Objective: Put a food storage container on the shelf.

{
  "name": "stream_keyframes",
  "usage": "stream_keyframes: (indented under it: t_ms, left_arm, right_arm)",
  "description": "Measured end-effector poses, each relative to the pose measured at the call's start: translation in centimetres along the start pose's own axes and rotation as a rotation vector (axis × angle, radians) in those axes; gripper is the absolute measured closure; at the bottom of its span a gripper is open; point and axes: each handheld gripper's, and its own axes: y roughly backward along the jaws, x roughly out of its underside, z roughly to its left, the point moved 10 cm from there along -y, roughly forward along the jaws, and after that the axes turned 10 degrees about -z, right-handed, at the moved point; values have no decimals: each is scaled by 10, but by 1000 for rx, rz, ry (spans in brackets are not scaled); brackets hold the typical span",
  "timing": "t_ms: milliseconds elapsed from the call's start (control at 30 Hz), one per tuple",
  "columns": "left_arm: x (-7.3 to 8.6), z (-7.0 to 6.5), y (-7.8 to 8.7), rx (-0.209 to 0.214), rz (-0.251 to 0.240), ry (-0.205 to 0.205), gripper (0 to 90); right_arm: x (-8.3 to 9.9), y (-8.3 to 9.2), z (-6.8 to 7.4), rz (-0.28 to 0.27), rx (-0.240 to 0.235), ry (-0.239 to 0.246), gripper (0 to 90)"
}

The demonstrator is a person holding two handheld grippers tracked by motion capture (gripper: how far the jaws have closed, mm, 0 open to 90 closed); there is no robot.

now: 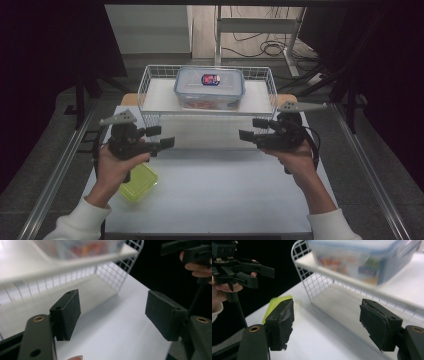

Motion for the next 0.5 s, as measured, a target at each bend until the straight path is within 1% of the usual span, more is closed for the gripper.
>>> stream_keyframes:
  t_ms: [33, 67, 133, 167, 200, 233, 267, 300, 367, 433, 467, 500]
  left_arm:
    - [0, 0, 0, 0, 0, 0, 267]
    - [13, -4, 2, 0, 11, 0, 264]
    - [25, -6, 3, -7, 23, -13, 259]
    - [25, -6, 3, -7, 23, -13, 257]
    - [40, -8, 4, -6, 51, -22, 252]
    - [47, -9, 4, -8, 61, -22, 252]
    - [47, -9, 4, -8, 61, -22, 252]
    - [62, -8, 4, -19, 94, -27, 251]
    - [78, -7, 2, -28, 128, -37, 252]
    - [94, -7, -1, -29, 162, -30, 253]
    - [99, -7, -2, -29, 170, -31, 257]
    - [99, -7, -2, -29, 170, -31, 259]
  right_arm:
    - [6, 0, 2, 5, -3, 5, 276]
    - [11, 1, 3, 10, -2, 9, 277]
    - [22, 2, 5, 18, -3, 6, 279]
    - [22, 2, 5, 18, -3, 6, 279]
    - [35, 3, 8, 28, -7, -1, 282]
    - [40, 3, 9, 33, -11, -2, 284]
    - [48, 3, 11, 45, -15, -9, 284]
    - [56, 3, 12, 56, -18, -7, 284]
    - [73, 2, 14, 82, -18, -10, 284]
    - [87, 1, 15, 99, -20, -15, 284]
    - [96, 0, 16, 108, -21, -18, 284]
    - [96, 0, 16, 108, -21, -18, 284]
